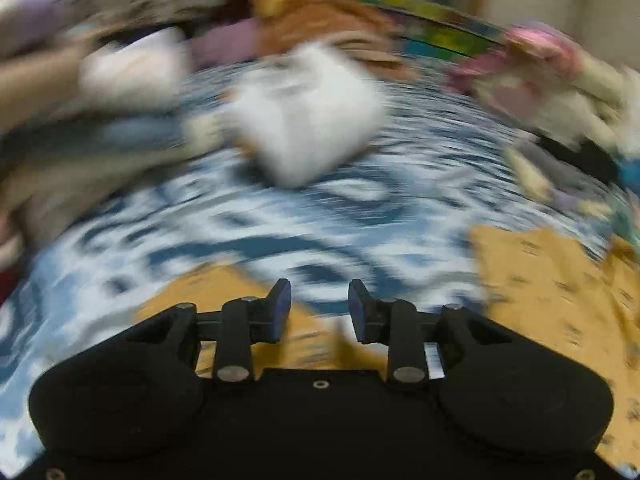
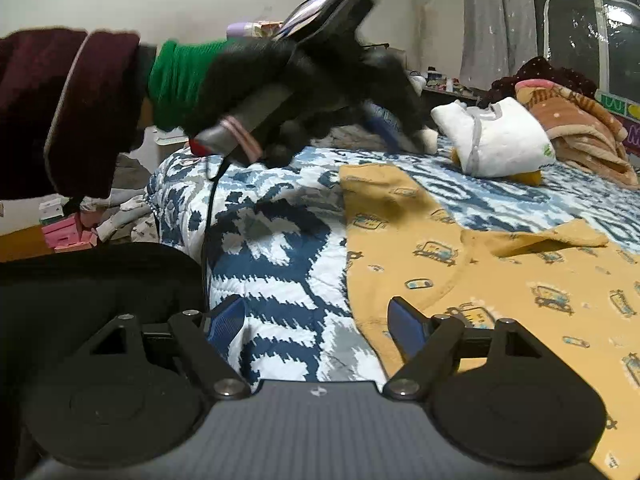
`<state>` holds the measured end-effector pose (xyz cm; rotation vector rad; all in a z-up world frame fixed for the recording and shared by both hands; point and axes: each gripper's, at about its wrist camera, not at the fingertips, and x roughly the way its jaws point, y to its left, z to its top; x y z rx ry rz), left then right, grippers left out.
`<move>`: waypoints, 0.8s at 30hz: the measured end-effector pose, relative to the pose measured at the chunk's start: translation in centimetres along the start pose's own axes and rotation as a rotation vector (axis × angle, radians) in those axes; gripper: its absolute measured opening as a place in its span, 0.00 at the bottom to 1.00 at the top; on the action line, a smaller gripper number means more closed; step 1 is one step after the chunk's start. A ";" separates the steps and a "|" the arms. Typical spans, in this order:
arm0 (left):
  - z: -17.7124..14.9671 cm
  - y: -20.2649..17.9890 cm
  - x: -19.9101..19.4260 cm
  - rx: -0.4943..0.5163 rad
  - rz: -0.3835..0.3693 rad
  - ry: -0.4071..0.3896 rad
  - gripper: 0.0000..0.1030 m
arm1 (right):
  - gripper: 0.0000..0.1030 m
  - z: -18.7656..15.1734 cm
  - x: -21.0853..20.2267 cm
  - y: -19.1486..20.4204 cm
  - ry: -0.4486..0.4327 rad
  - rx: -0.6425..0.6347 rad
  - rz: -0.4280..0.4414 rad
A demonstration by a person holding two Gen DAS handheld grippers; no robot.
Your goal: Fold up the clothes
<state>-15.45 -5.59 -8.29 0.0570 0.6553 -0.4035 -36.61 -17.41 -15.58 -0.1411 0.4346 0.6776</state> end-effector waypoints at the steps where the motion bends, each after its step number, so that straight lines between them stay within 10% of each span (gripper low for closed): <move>1: 0.4 -1.6 0.3 0.037 -0.034 0.004 0.28 | 0.76 0.0 -0.2 0.0 -0.003 -0.002 0.000; 9: -0.2 -12.6 5.2 0.383 -0.140 0.094 0.37 | 0.76 -0.3 -0.5 -1.1 0.000 0.021 -0.010; 13: -1.0 -12.5 7.6 0.494 0.008 0.099 0.37 | 0.76 -0.3 -0.4 -1.3 0.005 0.026 -0.001; 18: 1.2 -5.7 7.5 0.160 0.068 0.064 0.34 | 0.76 -0.3 -0.3 -1.6 0.011 0.033 0.008; 24: 1.3 -4.1 5.0 0.107 -0.009 0.044 0.34 | 0.76 -0.3 -0.5 -1.6 0.011 0.035 0.009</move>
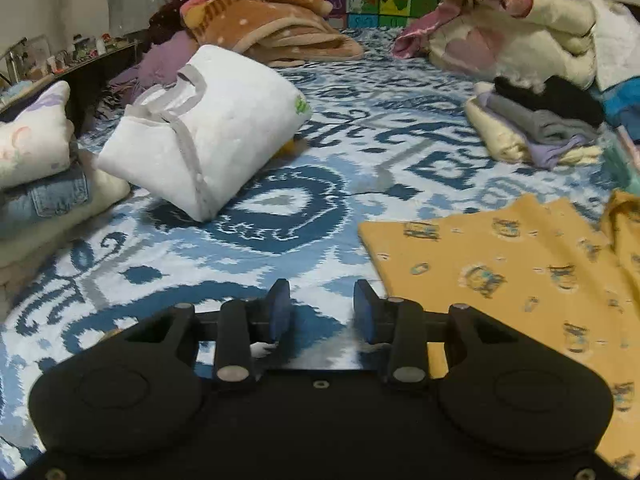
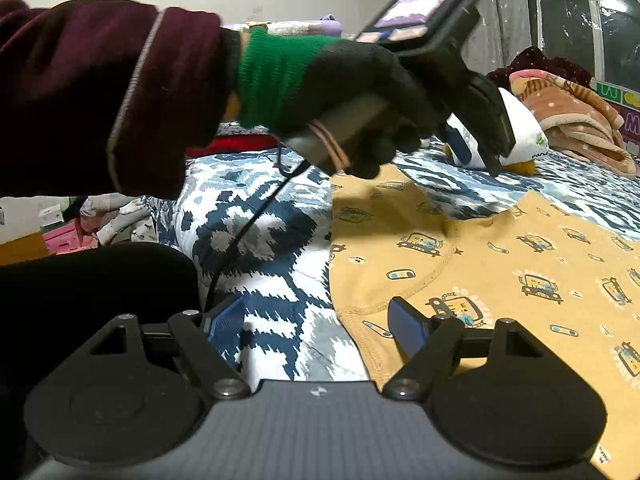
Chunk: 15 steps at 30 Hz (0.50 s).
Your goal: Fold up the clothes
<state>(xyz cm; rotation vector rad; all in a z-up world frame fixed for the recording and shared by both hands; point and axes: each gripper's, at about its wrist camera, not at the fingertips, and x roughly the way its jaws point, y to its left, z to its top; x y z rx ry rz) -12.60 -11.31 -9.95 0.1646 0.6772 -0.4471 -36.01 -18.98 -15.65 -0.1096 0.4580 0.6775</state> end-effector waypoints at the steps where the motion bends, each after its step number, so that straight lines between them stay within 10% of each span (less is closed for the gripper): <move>1: -0.1 0.0 -0.3 -0.012 -0.037 0.007 0.34 | 0.76 0.0 0.0 0.0 -0.002 0.000 -0.002; 5: -0.9 0.2 -0.4 -0.090 -0.165 0.052 0.38 | 0.76 0.1 -0.1 -0.2 -0.015 0.010 -0.007; 15: 3.1 1.4 7.6 -0.240 -0.175 0.149 0.34 | 0.76 -0.1 0.2 -0.3 -0.004 0.013 0.000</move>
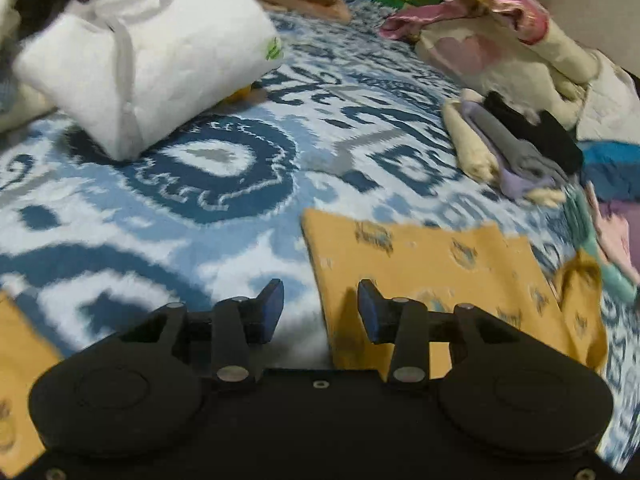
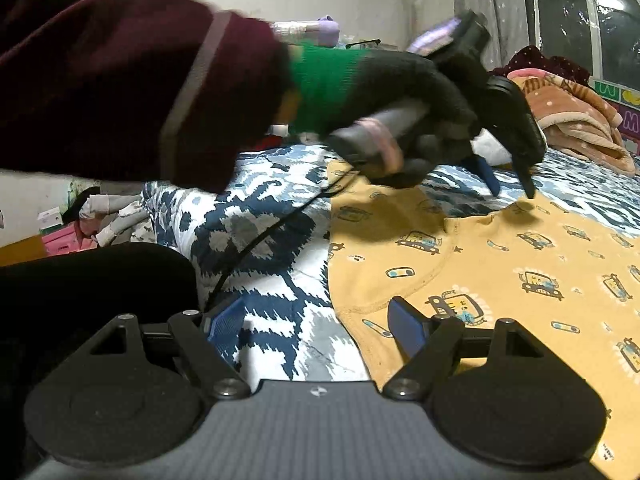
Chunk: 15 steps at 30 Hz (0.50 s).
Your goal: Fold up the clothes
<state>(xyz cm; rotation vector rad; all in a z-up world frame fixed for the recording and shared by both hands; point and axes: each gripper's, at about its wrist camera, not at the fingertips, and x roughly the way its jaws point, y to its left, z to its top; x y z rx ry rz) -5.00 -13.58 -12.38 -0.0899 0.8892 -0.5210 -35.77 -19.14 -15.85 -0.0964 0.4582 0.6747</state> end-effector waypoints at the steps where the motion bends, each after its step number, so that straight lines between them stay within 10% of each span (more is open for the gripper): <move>1: 0.7 -0.2 0.6 0.010 -0.009 0.007 0.32 | 0.76 0.0 0.1 -0.1 0.002 0.004 0.001; 2: 1.2 -0.5 1.0 0.034 -0.015 0.005 0.04 | 0.76 -0.1 0.2 -0.1 0.006 0.007 0.002; 7: 2.3 -1.7 1.8 0.175 0.031 -0.041 0.01 | 0.79 -0.3 0.6 -0.1 0.026 -0.001 0.010; 12: 1.9 -1.2 2.1 0.220 0.172 -0.052 0.38 | 0.84 -0.5 0.7 0.3 0.039 -0.027 0.013; 15: 1.5 -1.6 -0.1 0.210 0.222 -0.115 0.36 | 0.84 -0.4 0.6 0.2 0.038 -0.017 0.018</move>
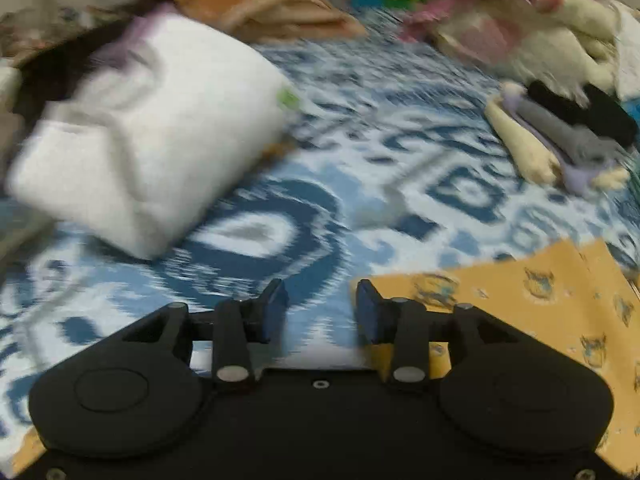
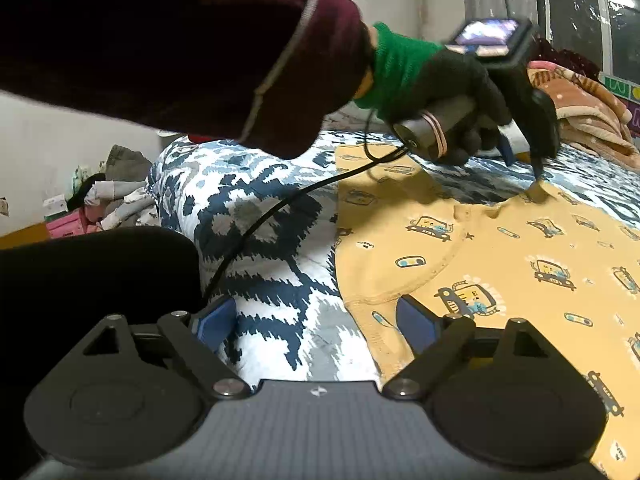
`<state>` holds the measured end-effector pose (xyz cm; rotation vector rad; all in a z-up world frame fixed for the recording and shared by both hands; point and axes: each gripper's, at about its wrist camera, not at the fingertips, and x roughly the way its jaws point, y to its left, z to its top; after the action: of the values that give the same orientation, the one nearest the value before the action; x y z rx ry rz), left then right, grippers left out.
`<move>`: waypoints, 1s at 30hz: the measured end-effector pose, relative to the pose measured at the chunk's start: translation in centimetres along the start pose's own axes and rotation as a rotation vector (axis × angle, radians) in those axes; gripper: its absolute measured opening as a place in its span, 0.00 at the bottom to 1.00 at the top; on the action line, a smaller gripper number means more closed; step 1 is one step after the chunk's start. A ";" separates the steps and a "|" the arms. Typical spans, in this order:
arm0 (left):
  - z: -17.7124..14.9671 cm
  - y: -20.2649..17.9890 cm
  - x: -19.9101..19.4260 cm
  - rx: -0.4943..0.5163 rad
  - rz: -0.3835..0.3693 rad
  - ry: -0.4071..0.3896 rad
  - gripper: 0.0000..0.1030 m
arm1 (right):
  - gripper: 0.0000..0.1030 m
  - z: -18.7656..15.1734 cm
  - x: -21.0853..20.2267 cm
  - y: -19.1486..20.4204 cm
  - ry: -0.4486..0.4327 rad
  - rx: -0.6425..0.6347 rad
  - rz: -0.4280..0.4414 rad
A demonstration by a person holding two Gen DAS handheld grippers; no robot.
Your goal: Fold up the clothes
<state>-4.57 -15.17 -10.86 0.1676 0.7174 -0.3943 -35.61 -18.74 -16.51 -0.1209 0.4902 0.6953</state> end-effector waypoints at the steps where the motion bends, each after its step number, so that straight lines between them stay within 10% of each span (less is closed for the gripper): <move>1: 0.0 -0.3 -0.8 0.011 -0.007 -0.012 0.36 | 0.84 0.0 -0.1 0.0 -0.002 0.003 0.001; 10: 0.6 -6.8 -6.8 0.079 -0.184 -0.025 0.37 | 0.80 1.5 -5.4 -1.7 -0.123 0.066 -0.035; 21: -0.5 -19.7 -8.9 0.120 -0.458 0.052 0.40 | 0.81 -3.4 -21.2 -11.7 -0.280 0.509 -0.444; 30: -1.2 -32.1 -5.0 0.227 -0.354 0.116 0.49 | 0.81 -10.8 -28.7 -18.8 -0.513 0.962 -0.612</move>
<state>-21.78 -42.67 -8.92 0.2801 0.8179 -0.8109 -46.70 -52.84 -13.52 0.7706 0.2247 -0.1648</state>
